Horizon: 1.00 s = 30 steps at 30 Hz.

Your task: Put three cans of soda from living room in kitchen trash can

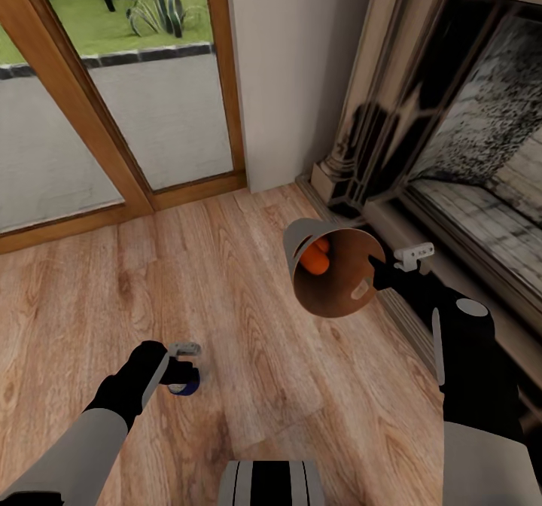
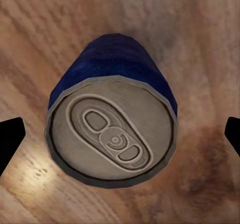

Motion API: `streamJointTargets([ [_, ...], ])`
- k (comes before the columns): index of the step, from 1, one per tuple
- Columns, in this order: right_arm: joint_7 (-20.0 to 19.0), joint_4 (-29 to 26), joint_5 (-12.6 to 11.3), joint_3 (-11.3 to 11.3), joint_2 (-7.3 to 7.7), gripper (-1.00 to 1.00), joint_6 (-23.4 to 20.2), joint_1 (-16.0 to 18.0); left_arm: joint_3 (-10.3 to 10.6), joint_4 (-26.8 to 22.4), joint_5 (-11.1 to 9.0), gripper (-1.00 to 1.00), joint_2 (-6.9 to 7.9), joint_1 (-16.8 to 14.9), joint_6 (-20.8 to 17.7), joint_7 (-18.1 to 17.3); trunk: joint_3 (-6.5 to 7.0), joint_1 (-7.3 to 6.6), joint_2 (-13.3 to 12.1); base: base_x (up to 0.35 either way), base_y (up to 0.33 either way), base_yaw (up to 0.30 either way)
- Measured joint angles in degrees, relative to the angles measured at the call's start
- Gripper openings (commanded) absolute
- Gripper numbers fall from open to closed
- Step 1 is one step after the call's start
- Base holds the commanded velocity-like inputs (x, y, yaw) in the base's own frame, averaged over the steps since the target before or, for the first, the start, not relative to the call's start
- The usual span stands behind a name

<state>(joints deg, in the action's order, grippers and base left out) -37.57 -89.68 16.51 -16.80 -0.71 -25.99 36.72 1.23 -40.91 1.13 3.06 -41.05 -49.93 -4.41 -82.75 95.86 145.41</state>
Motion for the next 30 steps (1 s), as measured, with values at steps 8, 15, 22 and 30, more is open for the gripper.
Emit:
streamJointTargets([
  [8, 0.0, 0.0, 0.2, 0.0, -0.03, -1.00, 0.0, -0.1, 0.0, 0.0, 0.1, 1.00, -0.06, 0.0, 0.1, 0.2, -0.66, 0.08, 0.0, 0.003, 0.000, 0.000],
  [15, 0.1, 0.1, 0.0, 0.0, -0.06, -1.00, 0.0, -0.1, 0.0, -0.1, 0.2, 1.00, -0.07, 0.0, 0.1, 0.2, -1.33, 0.15, 0.1, 0.000, 0.000, 0.000],
  [22, 0.1, 0.1, 0.2, 0.1, -0.04, -1.00, -0.1, -0.7, 0.1, -0.2, 0.0, -1.00, -0.06, 0.1, 0.2, 0.2, -1.33, 0.15, 0.1, 0.000, 0.000, 0.000],
  [30, 0.4, 0.1, 0.1, 0.2, -0.07, -1.00, 0.0, -1.1, 0.1, -0.2, 0.1, -1.00, -0.10, 0.1, 0.3, 0.3, -0.45, 0.05, 0.0, 0.000, 0.000, 0.000],
])
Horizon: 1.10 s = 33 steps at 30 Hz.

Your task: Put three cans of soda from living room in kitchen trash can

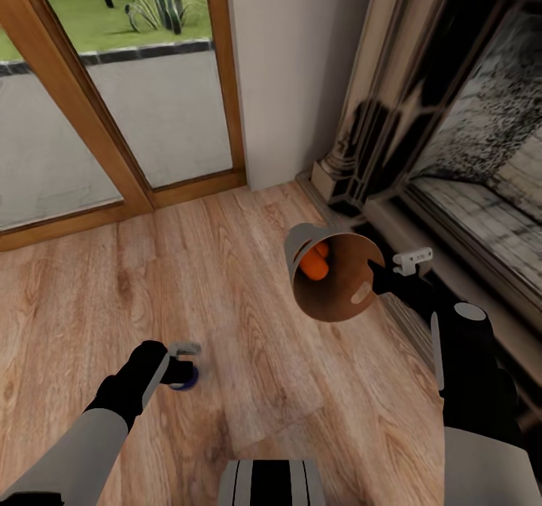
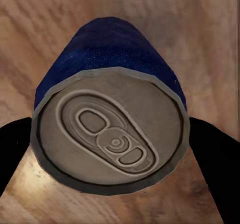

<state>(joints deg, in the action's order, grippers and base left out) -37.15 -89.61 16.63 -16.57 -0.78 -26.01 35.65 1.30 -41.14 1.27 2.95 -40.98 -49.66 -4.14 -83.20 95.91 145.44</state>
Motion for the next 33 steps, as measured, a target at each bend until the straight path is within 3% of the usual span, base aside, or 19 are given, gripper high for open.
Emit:
streamJointTargets([
  [11, 0.4, 1.0, 0.0, 0.5, -0.20, -1.00, -0.6, -0.1, 0.0, 0.0, 0.0, -1.00, -0.05, -0.1, 0.0, -0.3, 2.44, -0.28, -0.1, 0.000, 0.000, 0.000],
  [13, 0.4, 2.5, 0.0, 1.5, -0.22, -1.00, -1.2, -0.1, 0.0, 0.0, 0.0, -1.00, 0.00, -0.1, 0.0, -0.5, 2.88, -0.33, -0.2, 0.000, 0.000, 0.000],
  [20, 0.4, 3.0, 2.0, 5.2, -0.15, -1.00, -10.4, -0.1, 0.0, -0.6, -0.1, -1.00, 0.22, 0.1, -0.4, -0.8, 4.43, -0.51, -0.3, 0.000, 0.000, 0.000],
  [24, 0.4, 3.0, 1.5, 6.4, -0.15, -1.00, -12.4, -0.1, -0.2, -3.5, -0.3, -1.00, 0.50, 0.2, -1.4, -0.9, 5.32, -0.62, -0.3, 0.000, 0.000, 0.000],
  [28, 0.4, 3.0, 2.3, 7.0, -0.02, -1.00, -16.4, -0.1, -0.3, -12.1, -0.5, -1.00, 0.74, 0.2, -4.9, -1.0, 6.21, -0.73, -0.4, 0.000, 0.000, 0.000],
  [33, 0.3, 2.5, 3.3, 7.0, -0.05, -1.00, -17.6, -0.1, -0.3, -18.1, -0.8, -1.00, 0.87, 0.4, -7.6, -2.0, 6.87, -0.80, -0.4, 0.000, 0.000, 0.000],
])
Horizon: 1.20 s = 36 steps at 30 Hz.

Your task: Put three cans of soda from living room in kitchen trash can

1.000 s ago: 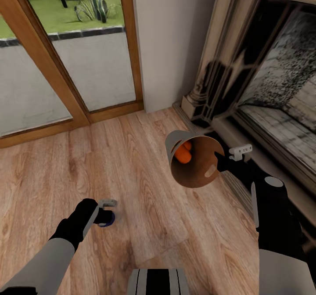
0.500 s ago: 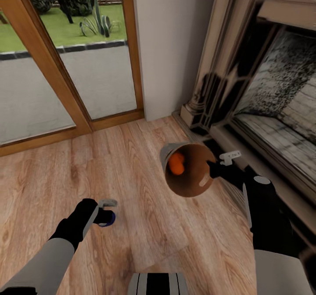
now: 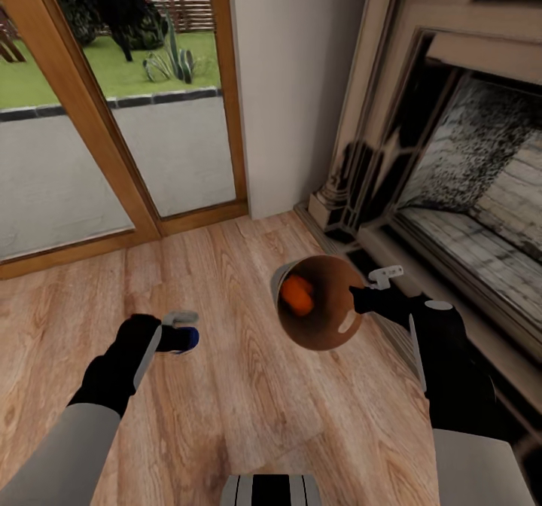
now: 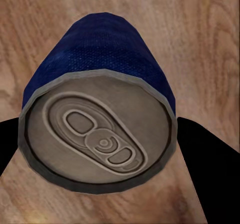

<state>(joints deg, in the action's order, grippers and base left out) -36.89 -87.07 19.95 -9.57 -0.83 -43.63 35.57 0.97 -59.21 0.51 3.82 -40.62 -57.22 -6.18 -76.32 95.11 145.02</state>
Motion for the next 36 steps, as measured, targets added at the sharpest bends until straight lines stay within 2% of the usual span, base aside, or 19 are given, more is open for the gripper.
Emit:
streamJointTargets([
  [2, 0.1, -0.3, 1.2, -0.2, -0.09, -1.00, 0.3, 0.0, 0.0, -0.6, 0.1, -1.00, 0.07, 0.0, -0.3, -1.1, 0.00, 0.00, 0.0, 0.000, 0.000, 0.000],
  [6, -0.1, -1.1, 0.7, -0.8, -0.02, -1.00, -1.8, -0.1, 0.0, -2.5, 0.4, -1.00, 0.19, 0.4, -0.5, -3.9, 0.00, 0.00, 0.0, 0.000, 0.034, 0.000],
  [9, -0.1, -1.3, 1.6, -1.0, -0.02, -1.00, -2.6, -0.7, 0.0, -3.0, 0.2, -1.00, 0.18, 0.4, -0.6, -4.5, 0.00, 0.00, 0.0, 0.000, 0.199, 0.000],
  [14, -0.2, -1.4, 0.9, -0.9, -0.04, -1.00, -2.9, -1.3, 0.0, -3.1, 0.4, -1.00, 0.14, 0.4, -0.6, -4.7, 0.00, 0.00, 0.0, 0.000, 0.273, 0.000],
  [23, 0.1, -1.4, 1.5, -0.8, 0.02, -1.00, -2.5, -1.5, 0.1, -3.2, 0.3, -1.00, 0.09, 0.5, -0.6, -4.6, 0.01, 0.00, 0.0, -0.036, 0.271, 0.023],
  [36, 0.2, -1.4, 1.6, -0.7, -0.03, -1.00, -2.3, -3.4, 0.2, -3.2, 0.3, -1.00, 0.05, 0.5, -0.5, -4.5, 0.31, 0.00, 0.0, -0.013, 0.033, 0.221],
])
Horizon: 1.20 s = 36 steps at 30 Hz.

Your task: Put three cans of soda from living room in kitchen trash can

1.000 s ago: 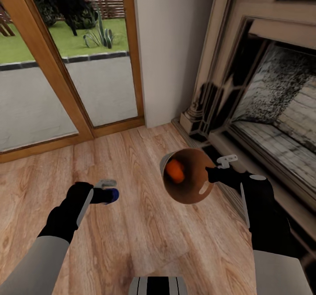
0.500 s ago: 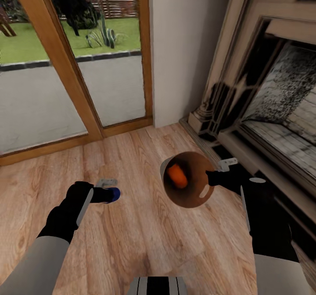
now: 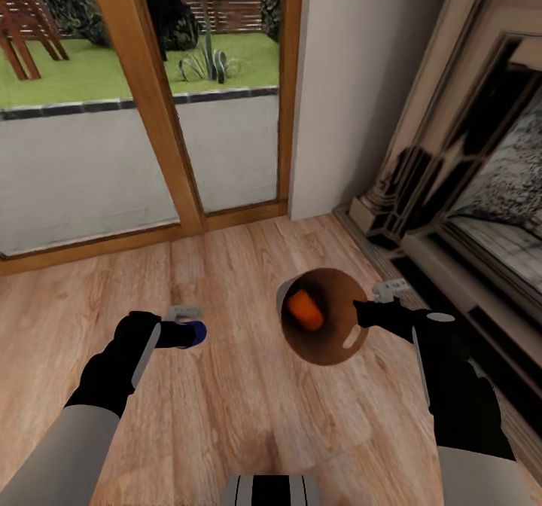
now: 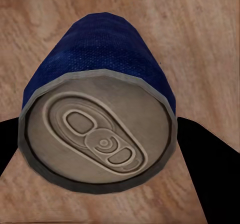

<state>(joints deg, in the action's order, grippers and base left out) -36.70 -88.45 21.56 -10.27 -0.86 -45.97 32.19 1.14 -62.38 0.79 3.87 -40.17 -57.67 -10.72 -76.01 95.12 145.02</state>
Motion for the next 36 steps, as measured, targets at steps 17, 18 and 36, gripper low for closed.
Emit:
streamJointTargets([
  [17, 0.1, 0.1, -0.1, 0.2, 0.05, -1.00, 0.6, -1.8, 0.0, 0.0, 0.1, -1.00, 0.00, 0.0, 0.1, 0.1, 0.52, 0.00, 0.0, 0.000, 0.000, 0.241],
  [18, 0.1, 0.1, 0.0, 0.1, 0.06, -1.00, 0.7, -1.8, 0.0, 0.0, 0.1, -1.00, 0.00, 0.0, 0.1, 0.1, 0.57, 0.00, 0.0, 0.000, 0.000, 0.210],
  [36, -0.3, 0.1, -0.3, 0.3, 0.00, -1.00, 0.8, -3.0, 0.0, 0.6, 0.7, -1.00, -0.32, -0.1, 0.3, 1.6, 2.77, -0.11, 0.0, 0.000, 0.000, 0.156],
])
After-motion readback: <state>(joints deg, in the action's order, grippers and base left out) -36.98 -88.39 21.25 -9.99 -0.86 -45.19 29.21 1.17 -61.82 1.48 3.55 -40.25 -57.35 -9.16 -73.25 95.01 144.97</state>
